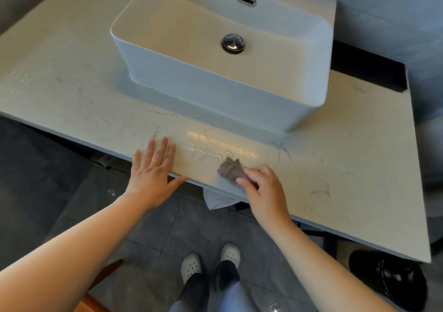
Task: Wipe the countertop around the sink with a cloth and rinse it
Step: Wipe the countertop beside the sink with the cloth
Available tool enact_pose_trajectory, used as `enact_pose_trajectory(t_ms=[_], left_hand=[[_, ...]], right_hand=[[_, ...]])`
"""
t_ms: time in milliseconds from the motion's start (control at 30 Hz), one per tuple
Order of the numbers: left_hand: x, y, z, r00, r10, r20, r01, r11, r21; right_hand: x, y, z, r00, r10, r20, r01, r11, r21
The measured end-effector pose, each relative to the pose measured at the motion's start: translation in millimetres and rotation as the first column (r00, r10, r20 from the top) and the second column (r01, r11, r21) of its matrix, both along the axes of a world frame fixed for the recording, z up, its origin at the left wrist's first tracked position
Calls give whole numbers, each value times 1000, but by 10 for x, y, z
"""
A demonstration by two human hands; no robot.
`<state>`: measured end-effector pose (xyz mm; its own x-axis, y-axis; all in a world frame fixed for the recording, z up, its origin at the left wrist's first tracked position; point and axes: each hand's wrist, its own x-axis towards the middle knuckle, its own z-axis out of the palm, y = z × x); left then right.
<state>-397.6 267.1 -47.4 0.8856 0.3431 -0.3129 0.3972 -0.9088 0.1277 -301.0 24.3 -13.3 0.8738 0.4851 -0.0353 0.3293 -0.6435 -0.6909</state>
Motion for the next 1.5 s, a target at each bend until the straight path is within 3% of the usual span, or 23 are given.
enact_pose_trajectory(t_ms=[133, 367, 600, 900, 1267, 1367, 1500], left_hand=[[12, -22, -61, 1000, 8, -29, -9, 1000, -10], [13, -13, -103, 999, 26, -31, -27, 999, -24], [14, -34, -87, 998, 29, -58, -31, 999, -28], [41, -59, -24, 992, 44, -115, -44, 999, 3], [31, -27, 75, 997, 38, -67, -38, 999, 3], [30, 8, 86, 999, 29, -42, -29, 1000, -7], [23, 72, 115, 999, -10, -34, 10, 1000, -22]], right_hand=[[572, 220, 65, 985, -82, 152, 89, 995, -41], [1130, 558, -166, 965, -98, 245, 150, 967, -204], [1066, 634, -372, 952, -86, 294, 120, 988, -100], [592, 601, -418, 970, 44, 239, -32, 998, -53], [-49, 272, -369, 957, 185, 223, -171, 982, -85], [-143, 219, -317, 958, 228, 176, -216, 973, -81], [-180, 162, -172, 961, 276, 4, -276, 961, -35]])
